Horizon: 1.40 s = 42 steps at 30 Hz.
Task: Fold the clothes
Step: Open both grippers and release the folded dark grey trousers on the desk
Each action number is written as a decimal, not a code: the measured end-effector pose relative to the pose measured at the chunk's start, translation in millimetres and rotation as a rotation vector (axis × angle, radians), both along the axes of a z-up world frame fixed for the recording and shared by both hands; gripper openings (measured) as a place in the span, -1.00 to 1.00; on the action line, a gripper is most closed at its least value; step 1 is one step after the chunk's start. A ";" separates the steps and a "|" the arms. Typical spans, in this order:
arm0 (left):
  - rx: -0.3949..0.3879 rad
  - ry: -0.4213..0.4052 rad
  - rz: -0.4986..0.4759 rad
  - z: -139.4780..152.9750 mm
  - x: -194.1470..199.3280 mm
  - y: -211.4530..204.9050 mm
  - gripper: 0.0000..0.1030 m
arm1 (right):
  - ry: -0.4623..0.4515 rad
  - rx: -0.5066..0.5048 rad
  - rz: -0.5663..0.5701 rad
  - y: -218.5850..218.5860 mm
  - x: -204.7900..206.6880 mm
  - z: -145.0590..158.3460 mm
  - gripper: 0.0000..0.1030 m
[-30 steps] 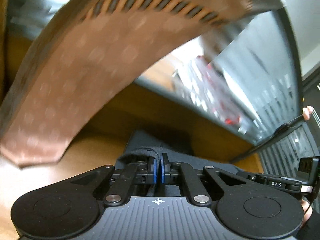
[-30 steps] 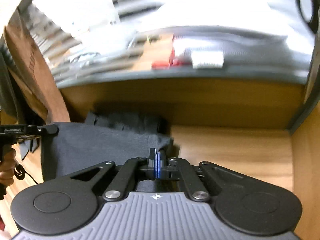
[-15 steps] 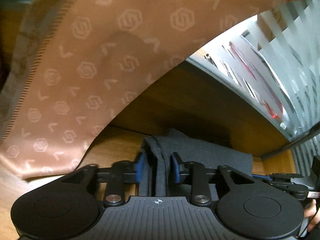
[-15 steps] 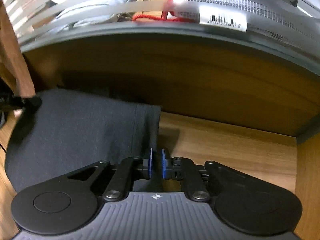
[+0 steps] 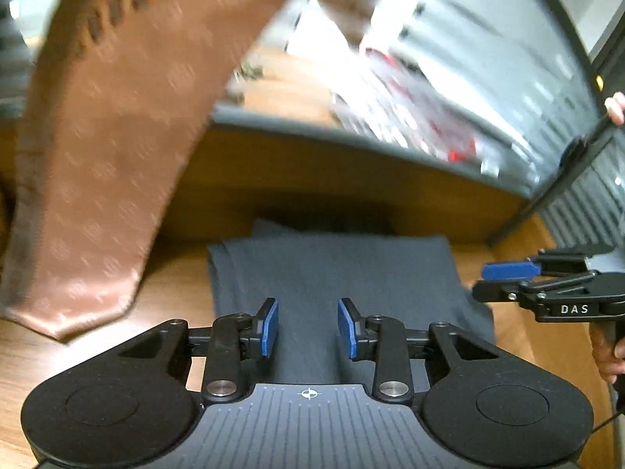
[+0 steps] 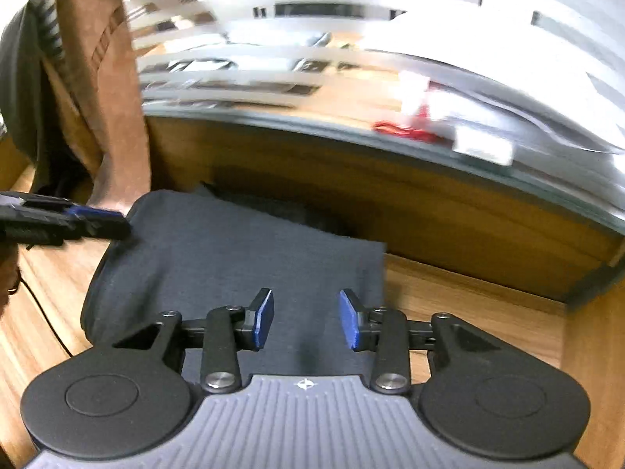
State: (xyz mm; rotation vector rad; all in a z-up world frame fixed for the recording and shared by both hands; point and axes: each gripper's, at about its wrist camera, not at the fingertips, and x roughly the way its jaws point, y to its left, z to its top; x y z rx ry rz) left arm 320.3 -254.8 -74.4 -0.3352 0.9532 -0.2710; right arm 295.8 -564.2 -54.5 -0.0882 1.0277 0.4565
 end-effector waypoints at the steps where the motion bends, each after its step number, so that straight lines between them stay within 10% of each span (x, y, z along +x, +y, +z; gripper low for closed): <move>1: 0.009 0.007 -0.012 -3.2 0.4 -4.5 -0.27 | 0.007 -0.006 0.010 5.9 1.3 -5.9 -0.18; 10: 0.033 0.059 -0.069 -31.9 4.8 -23.5 -0.26 | 0.061 -0.081 0.051 31.0 9.6 -67.4 -0.15; 21: -0.003 0.056 -0.133 3.6 -58.1 -19.9 0.03 | 0.049 -0.049 0.075 29.1 -45.6 -26.1 -0.14; 30: -0.002 0.129 -0.123 -17.4 -71.3 -26.7 0.04 | 0.061 -0.148 0.125 50.3 -87.5 -57.2 -0.07; 42: -0.117 0.199 0.097 -1.0 -98.4 37.4 0.57 | -0.065 -0.174 0.339 113.1 -146.2 -35.5 0.32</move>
